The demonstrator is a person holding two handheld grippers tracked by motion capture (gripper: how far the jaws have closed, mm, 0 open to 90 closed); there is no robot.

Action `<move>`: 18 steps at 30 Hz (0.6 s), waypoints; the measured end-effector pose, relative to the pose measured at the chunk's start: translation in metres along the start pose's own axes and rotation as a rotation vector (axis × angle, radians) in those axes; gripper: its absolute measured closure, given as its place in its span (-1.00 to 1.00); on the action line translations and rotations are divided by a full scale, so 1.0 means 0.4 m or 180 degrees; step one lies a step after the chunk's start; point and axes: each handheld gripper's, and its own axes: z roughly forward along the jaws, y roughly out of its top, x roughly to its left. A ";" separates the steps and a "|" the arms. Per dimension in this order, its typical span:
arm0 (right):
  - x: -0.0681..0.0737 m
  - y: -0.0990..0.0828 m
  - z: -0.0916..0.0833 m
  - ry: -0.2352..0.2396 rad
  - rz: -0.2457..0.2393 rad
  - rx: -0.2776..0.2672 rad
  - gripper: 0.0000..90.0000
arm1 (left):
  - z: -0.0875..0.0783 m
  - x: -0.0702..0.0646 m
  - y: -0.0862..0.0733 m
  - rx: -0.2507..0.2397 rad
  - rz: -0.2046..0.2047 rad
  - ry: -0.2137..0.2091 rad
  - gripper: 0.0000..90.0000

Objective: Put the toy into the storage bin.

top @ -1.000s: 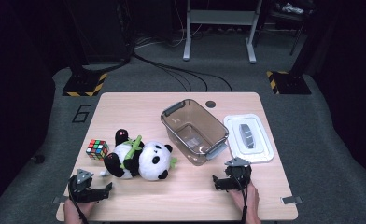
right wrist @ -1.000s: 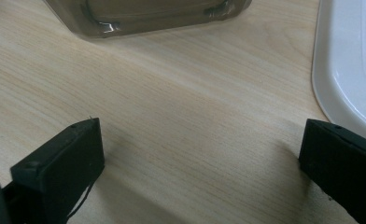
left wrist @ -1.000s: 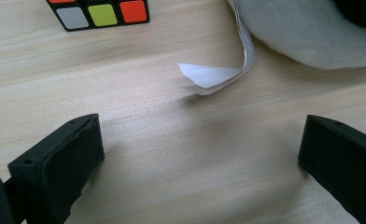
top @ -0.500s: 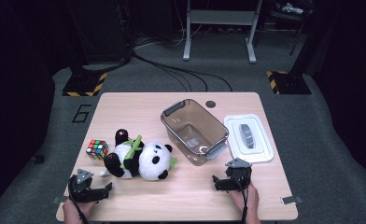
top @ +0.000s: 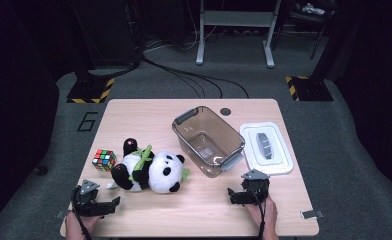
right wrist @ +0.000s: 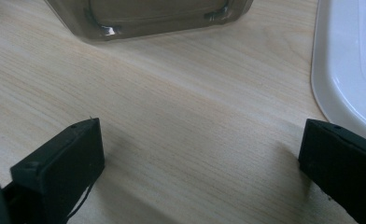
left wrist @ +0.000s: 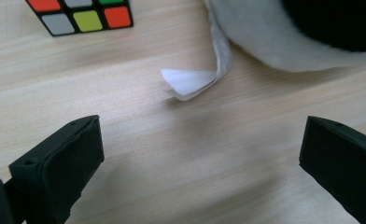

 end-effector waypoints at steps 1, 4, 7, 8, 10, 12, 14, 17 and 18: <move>0.000 0.000 0.000 0.0001 -0.0002 -0.0001 -1.00 | -0.005 0.000 0.003 0.0010 -0.0001 -0.0019 -1.00; 0.000 0.000 0.000 0.0000 0.0000 -0.0001 -1.00 | -0.023 -0.001 0.013 0.0004 0.0007 -0.0021 -1.00; 0.000 0.000 0.000 0.0000 -0.0001 -0.0001 -1.00 | -0.046 -0.003 0.028 -0.0011 0.0028 -0.0029 -1.00; 0.000 0.000 0.000 -0.0003 -0.0001 -0.0003 -1.00 | -0.053 -0.003 0.033 0.0002 0.0022 -0.0046 -1.00; 0.001 0.000 0.000 -0.0004 0.0010 -0.0002 -1.00 | -0.069 -0.002 0.046 -0.0016 0.0037 -0.0047 -1.00; 0.001 0.000 0.000 -0.0004 0.0009 -0.0001 -1.00 | -0.089 -0.002 0.063 -0.0042 0.0071 -0.0057 -1.00; 0.001 0.000 0.000 -0.0004 0.0010 -0.0001 -1.00 | -0.105 -0.003 0.077 -0.0067 0.0092 -0.0067 -1.00; 0.001 0.000 0.000 -0.0005 0.0012 -0.0001 -1.00 | -0.127 -0.007 0.102 -0.0100 0.0155 -0.0064 -1.00; 0.001 0.000 0.000 -0.0004 0.0013 -0.0001 -1.00 | -0.134 -0.007 0.111 -0.0113 0.0159 -0.0072 -1.00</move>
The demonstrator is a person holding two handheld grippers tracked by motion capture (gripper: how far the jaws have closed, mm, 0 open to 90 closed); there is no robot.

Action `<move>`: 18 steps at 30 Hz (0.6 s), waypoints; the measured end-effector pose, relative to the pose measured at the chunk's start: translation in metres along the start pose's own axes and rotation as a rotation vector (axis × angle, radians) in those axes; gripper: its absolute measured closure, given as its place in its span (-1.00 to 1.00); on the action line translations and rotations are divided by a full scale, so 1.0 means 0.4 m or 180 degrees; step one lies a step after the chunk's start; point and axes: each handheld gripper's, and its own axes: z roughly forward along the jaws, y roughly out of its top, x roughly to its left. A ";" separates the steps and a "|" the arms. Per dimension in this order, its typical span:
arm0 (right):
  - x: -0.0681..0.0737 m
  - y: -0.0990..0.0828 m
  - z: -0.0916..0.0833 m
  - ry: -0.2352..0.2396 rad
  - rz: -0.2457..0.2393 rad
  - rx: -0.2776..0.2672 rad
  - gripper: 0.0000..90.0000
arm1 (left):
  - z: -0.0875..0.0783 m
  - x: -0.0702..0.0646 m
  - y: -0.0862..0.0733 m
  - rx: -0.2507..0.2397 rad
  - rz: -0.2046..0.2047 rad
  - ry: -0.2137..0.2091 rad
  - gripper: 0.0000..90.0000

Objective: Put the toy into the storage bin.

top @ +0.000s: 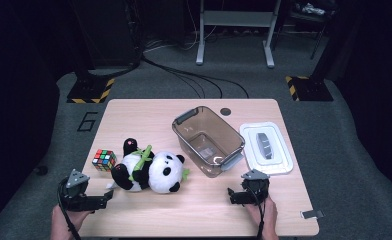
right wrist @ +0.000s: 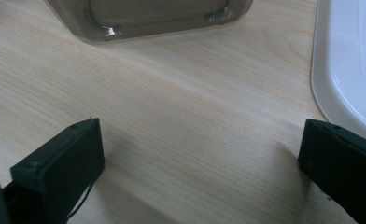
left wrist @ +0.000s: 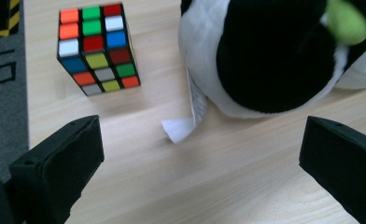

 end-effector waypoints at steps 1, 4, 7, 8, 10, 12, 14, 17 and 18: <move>0.000 0.000 0.000 0.0000 0.0000 0.0000 -1.00 | -0.007 0.000 0.009 0.0009 0.0007 -0.0011 -1.00; 0.000 0.000 0.000 0.0000 -0.0001 0.0000 -1.00 | -0.018 0.000 0.036 -0.0029 0.0036 -0.0044 -1.00; 0.000 0.000 0.000 -0.0006 0.0000 -0.0003 -1.00 | -0.026 -0.005 0.063 -0.0046 0.0090 -0.0025 -1.00; 0.000 0.000 0.000 -0.0005 -0.0001 0.0001 -1.00 | -0.027 -0.007 0.072 -0.0050 0.0102 -0.0014 -1.00; 0.000 0.000 0.000 -0.0005 -0.0002 -0.0003 -1.00 | -0.029 -0.012 0.090 -0.0086 0.0121 -0.0042 -1.00; 0.000 0.000 0.000 -0.0001 -0.0002 -0.0005 -1.00 | -0.029 -0.020 0.109 -0.0087 0.0154 -0.0049 -1.00; 0.000 0.000 0.000 -0.0005 0.0000 -0.0002 -1.00 | -0.025 -0.029 0.129 -0.0111 0.0184 -0.0066 -1.00; 0.000 0.000 0.000 -0.0005 -0.0002 -0.0001 -1.00 | -0.020 -0.041 0.153 -0.0110 0.0242 -0.0097 -1.00; 0.000 0.000 0.000 -0.0005 -0.0002 -0.0003 -1.00 | -0.017 -0.045 0.161 -0.0116 0.0267 -0.0102 -1.00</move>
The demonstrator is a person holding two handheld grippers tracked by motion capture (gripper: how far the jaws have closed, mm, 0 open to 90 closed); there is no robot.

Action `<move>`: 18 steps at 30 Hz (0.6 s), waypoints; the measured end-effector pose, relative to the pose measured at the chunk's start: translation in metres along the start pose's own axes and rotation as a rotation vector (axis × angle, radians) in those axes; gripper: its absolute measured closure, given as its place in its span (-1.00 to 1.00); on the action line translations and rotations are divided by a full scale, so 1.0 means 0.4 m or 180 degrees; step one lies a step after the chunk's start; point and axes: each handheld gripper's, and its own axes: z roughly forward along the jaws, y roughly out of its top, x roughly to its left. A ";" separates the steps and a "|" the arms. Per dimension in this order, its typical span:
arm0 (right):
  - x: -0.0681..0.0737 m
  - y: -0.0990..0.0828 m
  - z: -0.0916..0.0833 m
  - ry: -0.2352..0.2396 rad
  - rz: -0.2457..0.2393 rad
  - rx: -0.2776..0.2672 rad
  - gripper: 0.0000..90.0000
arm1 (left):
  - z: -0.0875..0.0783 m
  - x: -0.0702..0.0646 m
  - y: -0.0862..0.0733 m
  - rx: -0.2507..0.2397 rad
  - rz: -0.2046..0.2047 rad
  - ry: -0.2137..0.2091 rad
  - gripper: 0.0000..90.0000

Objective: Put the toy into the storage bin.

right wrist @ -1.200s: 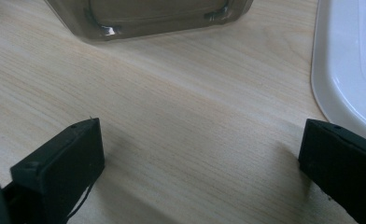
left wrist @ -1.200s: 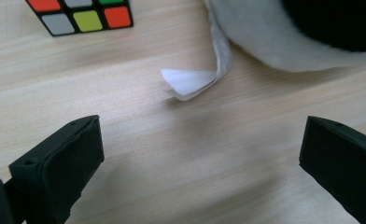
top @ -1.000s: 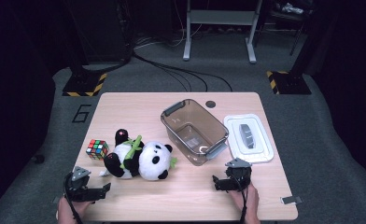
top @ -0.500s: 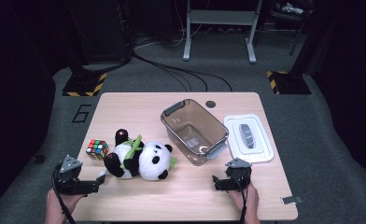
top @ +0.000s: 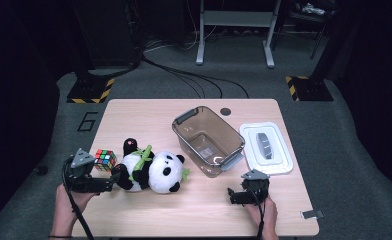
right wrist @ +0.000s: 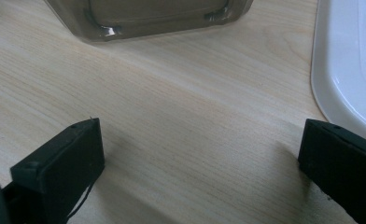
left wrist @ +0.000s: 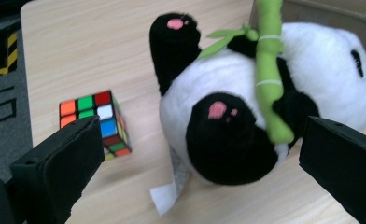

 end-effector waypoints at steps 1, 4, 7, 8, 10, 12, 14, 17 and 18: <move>0.000 0.000 0.000 -0.0001 0.0002 0.0001 -1.00 | 0.004 -0.004 0.008 -0.0017 0.0005 -0.0003 -1.00; 0.000 0.000 0.000 -0.0001 0.0000 0.0000 -1.00 | 0.008 -0.014 0.032 -0.0025 0.0058 -0.0026 -1.00; 0.000 0.000 0.000 -0.0002 0.0003 0.0000 -1.00 | 0.015 -0.024 0.053 -0.0039 0.0092 -0.0040 -1.00; 0.000 0.000 0.000 -0.0002 0.0002 0.0001 -1.00 | 0.017 -0.026 0.059 -0.0045 0.0101 -0.0053 -1.00; 0.000 0.000 0.000 -0.0002 0.0002 0.0000 -1.00 | 0.023 -0.031 0.071 -0.0046 0.0120 -0.0066 -1.00; 0.000 0.000 0.000 -0.0002 0.0002 0.0000 -1.00 | 0.031 -0.036 0.081 -0.0048 0.0123 -0.0095 -1.00; 0.000 0.000 0.000 -0.0002 0.0003 0.0000 -1.00 | 0.041 -0.043 0.091 -0.0043 0.0145 -0.0114 -1.00; 0.000 0.000 0.000 -0.0001 0.0001 0.0000 -1.00 | 0.056 -0.054 0.102 -0.0061 0.0162 -0.0176 -1.00; 0.000 0.000 0.000 -0.0001 0.0001 0.0000 -1.00 | 0.062 -0.058 0.105 -0.0053 0.0177 -0.0192 -1.00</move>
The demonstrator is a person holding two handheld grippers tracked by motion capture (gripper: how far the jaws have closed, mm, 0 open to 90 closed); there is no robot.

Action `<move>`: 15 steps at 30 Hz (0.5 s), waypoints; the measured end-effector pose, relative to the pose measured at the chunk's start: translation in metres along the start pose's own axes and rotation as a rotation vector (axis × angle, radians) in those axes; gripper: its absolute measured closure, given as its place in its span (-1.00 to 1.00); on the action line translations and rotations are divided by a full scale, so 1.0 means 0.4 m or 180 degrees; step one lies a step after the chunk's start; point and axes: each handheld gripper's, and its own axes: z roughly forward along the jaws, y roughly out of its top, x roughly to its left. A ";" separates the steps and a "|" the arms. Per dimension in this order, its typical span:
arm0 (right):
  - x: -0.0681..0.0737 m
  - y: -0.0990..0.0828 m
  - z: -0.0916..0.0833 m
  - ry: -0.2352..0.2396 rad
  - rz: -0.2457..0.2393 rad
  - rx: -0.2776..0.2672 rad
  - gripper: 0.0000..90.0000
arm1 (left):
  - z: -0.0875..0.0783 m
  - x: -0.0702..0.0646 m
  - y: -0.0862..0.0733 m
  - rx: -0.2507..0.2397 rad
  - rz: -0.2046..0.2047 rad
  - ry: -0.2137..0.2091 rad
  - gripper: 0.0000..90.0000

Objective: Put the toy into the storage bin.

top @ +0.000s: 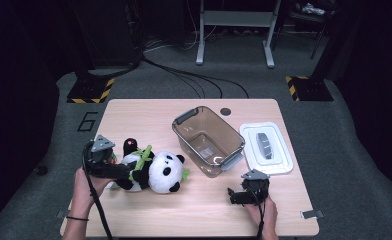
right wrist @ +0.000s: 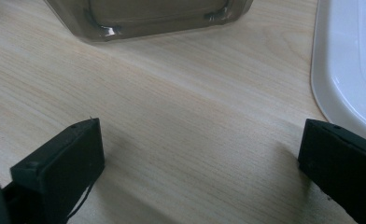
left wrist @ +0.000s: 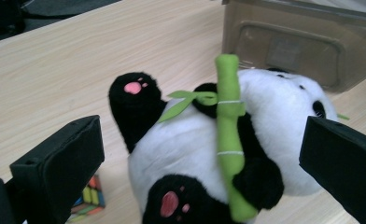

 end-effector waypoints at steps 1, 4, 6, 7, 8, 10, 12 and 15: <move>0.000 0.000 0.000 -0.0001 0.0000 0.0000 -1.00 | 0.007 -0.005 0.002 0.0012 0.0004 -0.0005 -1.00; 0.000 0.000 0.000 -0.0001 0.0001 0.0000 -1.00 | 0.030 -0.014 0.007 0.0087 0.0053 -0.0023 -1.00; 0.000 0.000 0.000 -0.0002 0.0000 0.0000 -1.00 | 0.045 -0.021 0.009 0.0127 0.0077 -0.0033 -1.00; 0.000 0.000 0.000 -0.0002 -0.0001 0.0000 -1.00 | 0.049 -0.024 0.010 0.0135 0.0079 -0.0020 -1.00; 0.000 0.000 0.000 -0.0002 -0.0004 -0.0001 -1.00 | 0.054 -0.027 0.011 0.0139 0.0068 -0.0002 -1.00; 0.000 0.000 0.000 -0.0004 -0.0002 -0.0001 -1.00 | 0.065 -0.033 0.012 0.0161 0.0063 0.0003 -1.00; 0.000 0.000 0.000 -0.0004 0.0000 0.0000 -1.00 | 0.078 -0.037 0.015 0.0223 0.0100 0.0005 -1.00; 0.001 0.000 0.000 -0.0004 0.0000 0.0000 -1.00 | 0.098 -0.041 0.018 0.0277 0.0109 0.0015 -1.00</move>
